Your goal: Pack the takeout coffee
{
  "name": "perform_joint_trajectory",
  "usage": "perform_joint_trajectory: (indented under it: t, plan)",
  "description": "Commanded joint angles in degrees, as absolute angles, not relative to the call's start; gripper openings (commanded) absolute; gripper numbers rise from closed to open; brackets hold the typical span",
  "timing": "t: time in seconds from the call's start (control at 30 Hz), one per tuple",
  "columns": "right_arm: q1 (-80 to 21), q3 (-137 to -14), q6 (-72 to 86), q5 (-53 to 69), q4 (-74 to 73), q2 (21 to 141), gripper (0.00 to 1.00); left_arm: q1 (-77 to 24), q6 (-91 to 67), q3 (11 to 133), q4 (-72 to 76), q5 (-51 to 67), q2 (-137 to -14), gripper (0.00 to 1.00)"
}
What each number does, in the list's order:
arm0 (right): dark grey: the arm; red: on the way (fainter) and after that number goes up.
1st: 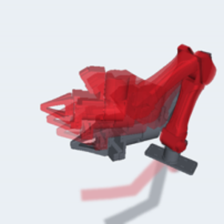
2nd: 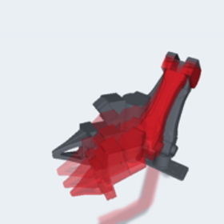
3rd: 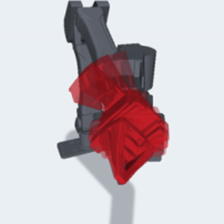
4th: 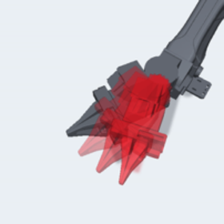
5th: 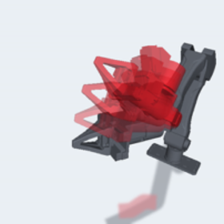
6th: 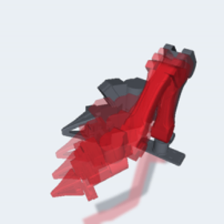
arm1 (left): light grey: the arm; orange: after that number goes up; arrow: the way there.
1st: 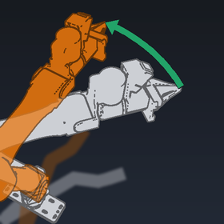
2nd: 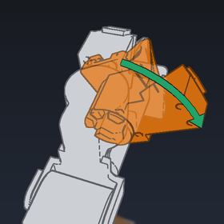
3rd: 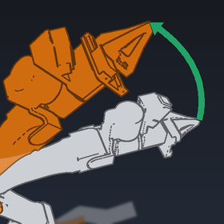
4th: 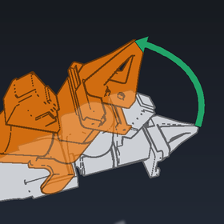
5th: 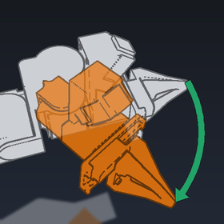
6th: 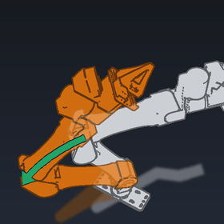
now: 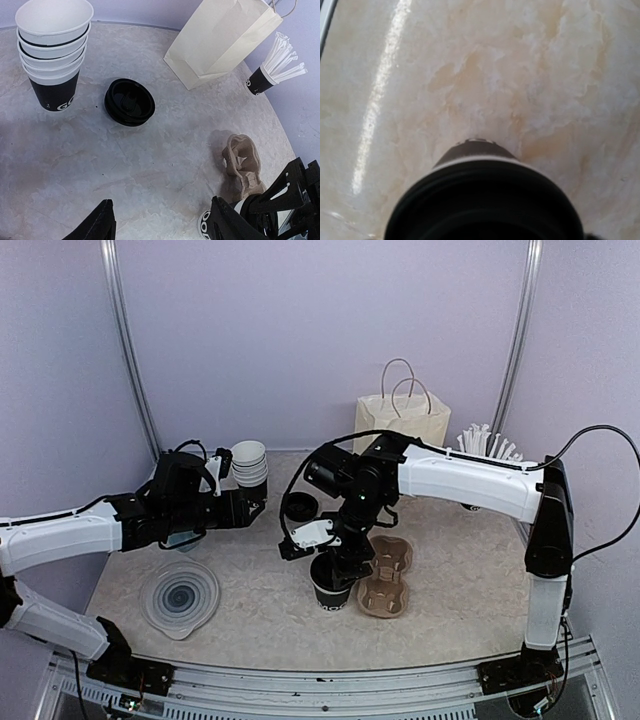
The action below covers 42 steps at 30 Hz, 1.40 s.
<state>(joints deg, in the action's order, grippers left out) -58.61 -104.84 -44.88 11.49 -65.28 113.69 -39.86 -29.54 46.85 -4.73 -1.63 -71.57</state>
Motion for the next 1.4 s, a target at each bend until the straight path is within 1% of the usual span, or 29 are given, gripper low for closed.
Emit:
perform_joint_trajectory:
  t: [0.0,0.07,0.23,0.37,0.43,0.5,0.63,0.77,0.87,0.93,1.1,1.37]
  plan:
    - [-59.59,-105.99,-44.13,11.51,-64.91,112.05,0.97,-39.46,-29.99,46.15,-4.02,-0.37,-70.22,0.64]
    - [-59.5,-106.0,-44.12,11.62,-64.17,110.04,0.99,-39.53,-30.68,46.64,-4.77,1.88,-70.39,0.65]
    - [-57.98,-104.93,-43.23,14.11,-63.97,105.02,1.0,-40.58,-34.92,47.79,-6.02,8.06,-70.19,0.64]
    - [-51.82,-97.64,-40.59,19.84,-60.7,99.34,0.98,-44.17,-39.15,48.33,-6.5,11.05,-70.3,0.62]
    - [-48.46,-92.97,-38.28,22.5,-58.08,97.12,0.93,-46.55,-40.64,48.41,-6.18,12.04,-70.84,0.63]
    - [-45.24,-88.05,-34.53,24.55,-53.45,94.7,0.85,-48.79,-42.03,48.61,-6.23,12.81,-72.57,0.62]
    - [-39.21,-79.15,-27.45,32.16,-44.51,89.98,0.78,-51.7,-45.09,47.76,-4.94,13.44,-75.71,0.58]
    - [-36.83,-75.78,-23.75,35.74,-42.23,90.8,0.66,-52.74,-48.35,45.55,-0.54,15.46,-77.43,0.57]
    - [-36.72,-75.37,-23.05,38.27,-42.73,93.43,0.58,-52.9,-49.27,45.18,2.47,15.54,-78.53,0.6]
    - [-36.72,-75.7,-22.35,40.56,-42.49,95.17,0.57,-52.9,-49.89,44.79,4.08,15.59,-79.24,0.6]
    - [-36.69,-78.49,-21.71,43.91,-43.36,99.23,0.59,-52.9,-51.4,44.57,7.45,16.07,-82.26,0.56]
    - [-37.19,-80.27,-21.27,43.03,-44.15,102.81,0.6,-52.84,-52.11,45.32,8.88,17.35,-85.79,0.55]
